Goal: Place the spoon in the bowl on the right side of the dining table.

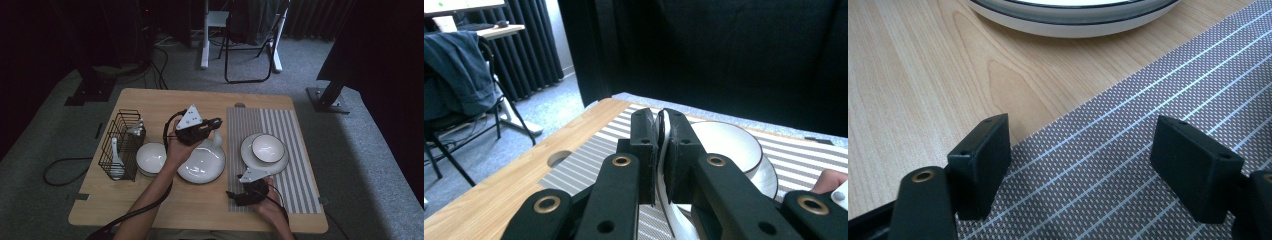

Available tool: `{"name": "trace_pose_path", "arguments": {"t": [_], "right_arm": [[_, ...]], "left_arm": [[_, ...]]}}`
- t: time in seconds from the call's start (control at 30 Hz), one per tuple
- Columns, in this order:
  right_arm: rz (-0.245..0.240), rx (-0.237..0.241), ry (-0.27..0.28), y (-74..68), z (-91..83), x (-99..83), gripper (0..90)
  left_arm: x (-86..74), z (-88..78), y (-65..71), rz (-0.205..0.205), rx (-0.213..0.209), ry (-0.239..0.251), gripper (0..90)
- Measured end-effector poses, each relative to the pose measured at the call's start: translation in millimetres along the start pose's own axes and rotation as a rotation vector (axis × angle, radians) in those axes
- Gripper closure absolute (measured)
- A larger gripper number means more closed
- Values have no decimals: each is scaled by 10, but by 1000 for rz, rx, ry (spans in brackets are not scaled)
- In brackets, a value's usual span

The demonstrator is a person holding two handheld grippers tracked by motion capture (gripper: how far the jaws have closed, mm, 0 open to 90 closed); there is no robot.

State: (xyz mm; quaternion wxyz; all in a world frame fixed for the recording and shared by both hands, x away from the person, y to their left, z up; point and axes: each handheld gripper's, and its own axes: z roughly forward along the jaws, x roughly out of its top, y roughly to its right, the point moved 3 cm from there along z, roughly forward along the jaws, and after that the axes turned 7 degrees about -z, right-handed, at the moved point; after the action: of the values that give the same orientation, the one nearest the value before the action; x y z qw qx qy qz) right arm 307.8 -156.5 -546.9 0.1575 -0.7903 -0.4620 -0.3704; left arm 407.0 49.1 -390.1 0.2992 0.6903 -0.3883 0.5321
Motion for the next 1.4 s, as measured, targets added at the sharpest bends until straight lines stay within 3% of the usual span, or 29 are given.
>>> {"name": "trace_pose_path", "arguments": {"t": [0.67, 0.8, 1.4], "right_arm": [[1, 0, 0, -2, 0, 0, 238], [0, 0, 1, -1, 0, 0, 238], [-1, 0, 2, -1, 1, 1, 238]], "left_arm": [[108, 319, 140, 13, -64, 11, 851], [130, 386, 170, -1, -83, 25, 852], [185, 770, 380, 21, -129, -3, 851]]}}
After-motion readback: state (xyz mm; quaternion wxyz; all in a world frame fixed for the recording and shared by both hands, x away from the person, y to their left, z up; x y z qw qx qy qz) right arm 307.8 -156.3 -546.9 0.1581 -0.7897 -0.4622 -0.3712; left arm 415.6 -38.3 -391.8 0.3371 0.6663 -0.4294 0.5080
